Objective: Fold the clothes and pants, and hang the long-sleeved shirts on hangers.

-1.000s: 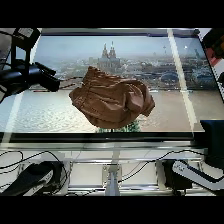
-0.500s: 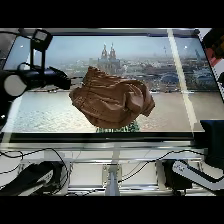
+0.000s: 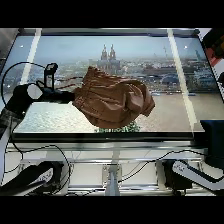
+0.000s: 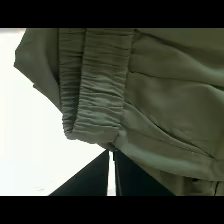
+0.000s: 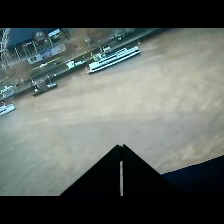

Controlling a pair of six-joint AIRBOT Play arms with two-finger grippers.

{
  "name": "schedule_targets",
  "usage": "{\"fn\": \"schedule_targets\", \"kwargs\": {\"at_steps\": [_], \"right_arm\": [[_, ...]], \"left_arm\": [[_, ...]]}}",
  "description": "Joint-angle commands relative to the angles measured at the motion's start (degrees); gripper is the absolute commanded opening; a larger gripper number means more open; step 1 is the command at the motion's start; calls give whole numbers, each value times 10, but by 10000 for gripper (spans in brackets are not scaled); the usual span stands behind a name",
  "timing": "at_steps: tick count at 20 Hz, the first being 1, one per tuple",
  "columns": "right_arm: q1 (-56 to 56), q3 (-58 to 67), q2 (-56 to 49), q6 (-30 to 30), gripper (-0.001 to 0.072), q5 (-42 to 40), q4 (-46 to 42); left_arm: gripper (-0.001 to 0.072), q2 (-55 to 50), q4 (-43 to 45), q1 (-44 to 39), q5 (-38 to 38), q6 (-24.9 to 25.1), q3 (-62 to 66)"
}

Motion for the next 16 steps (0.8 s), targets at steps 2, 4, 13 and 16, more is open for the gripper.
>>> {"fn": "schedule_targets", "kwargs": {"at_steps": [2,4,13,16], "right_arm": [[1,0,0,0,24,0,0],[1,0,0,0,24,0,0],[1,0,0,0,24,0,0],[1,0,0,0,24,0,0]], "left_arm": [[691,-11,-29,46,-6,-50,-34],[688,-18,-29,48,-9,-53,-47],[565,-106,-247,48,49,42,-71],[548,-127,-291,48,90,60,-71]]}}
